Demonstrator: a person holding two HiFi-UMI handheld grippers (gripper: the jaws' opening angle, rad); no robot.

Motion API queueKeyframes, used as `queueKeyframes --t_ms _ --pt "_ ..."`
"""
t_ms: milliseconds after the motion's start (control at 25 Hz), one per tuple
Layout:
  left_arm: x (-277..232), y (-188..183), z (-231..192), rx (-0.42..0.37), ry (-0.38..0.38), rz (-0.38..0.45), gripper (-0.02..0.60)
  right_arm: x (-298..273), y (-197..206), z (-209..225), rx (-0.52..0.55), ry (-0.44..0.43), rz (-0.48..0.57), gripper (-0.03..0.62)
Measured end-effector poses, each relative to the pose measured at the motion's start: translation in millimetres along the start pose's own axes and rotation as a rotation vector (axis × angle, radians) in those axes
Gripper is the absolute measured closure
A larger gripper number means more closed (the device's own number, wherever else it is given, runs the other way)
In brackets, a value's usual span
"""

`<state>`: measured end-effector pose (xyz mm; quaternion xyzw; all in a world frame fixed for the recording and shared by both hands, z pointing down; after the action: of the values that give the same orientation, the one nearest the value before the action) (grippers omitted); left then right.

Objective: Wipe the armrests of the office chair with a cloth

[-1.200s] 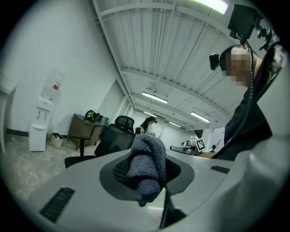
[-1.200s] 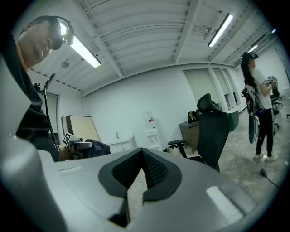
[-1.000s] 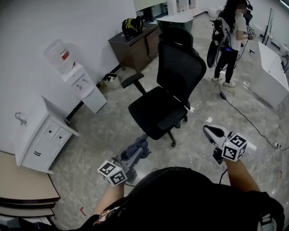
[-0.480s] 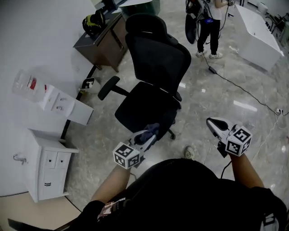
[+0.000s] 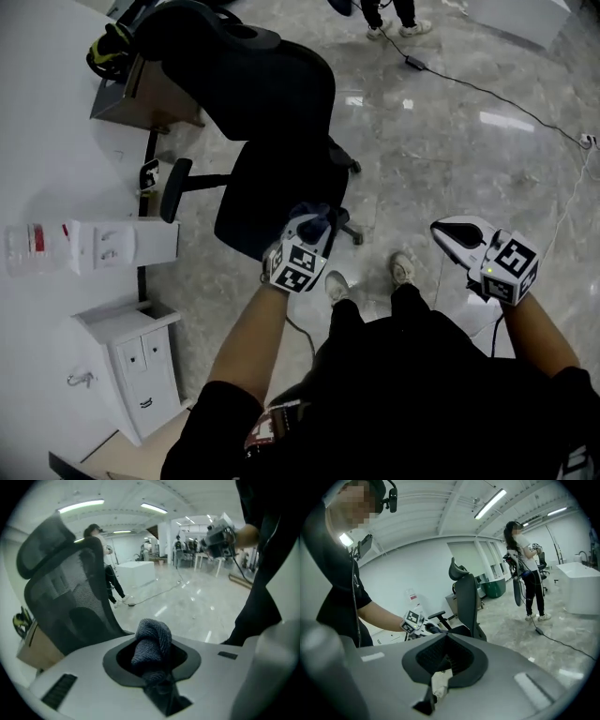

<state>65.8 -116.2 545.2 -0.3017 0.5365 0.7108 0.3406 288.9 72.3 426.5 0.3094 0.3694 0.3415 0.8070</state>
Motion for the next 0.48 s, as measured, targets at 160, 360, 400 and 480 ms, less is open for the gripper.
queueKeyframes --t_ms 160,360,400,480 --pt "-55 2 -2 -0.108 0.04 -0.028 0.495 8 37 12 -0.078 0.07 -0.024 0.599" --pt "-36 12 24 -0.176 0.095 -0.037 0.495 -6 59 2 -0.135 0.06 -0.043 0.598" --pt "-23 22 38 -0.2 0.119 -0.051 0.495 -13 59 -3 -0.138 0.049 -0.051 0.599" --pt "8 52 67 -0.198 0.163 -0.08 0.495 -30 54 -14 -0.137 0.02 -0.061 0.599"
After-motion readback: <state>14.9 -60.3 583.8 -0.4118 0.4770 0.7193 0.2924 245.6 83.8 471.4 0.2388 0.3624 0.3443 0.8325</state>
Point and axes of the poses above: the fingertips, and each gripper's own axes: x backward along the fingers, z to its right, y out of its underside, the point moved 6 cm from there along x, backward along the fingers, and after that the axes turned 10 degrees about -x, right-handed, at the moved point
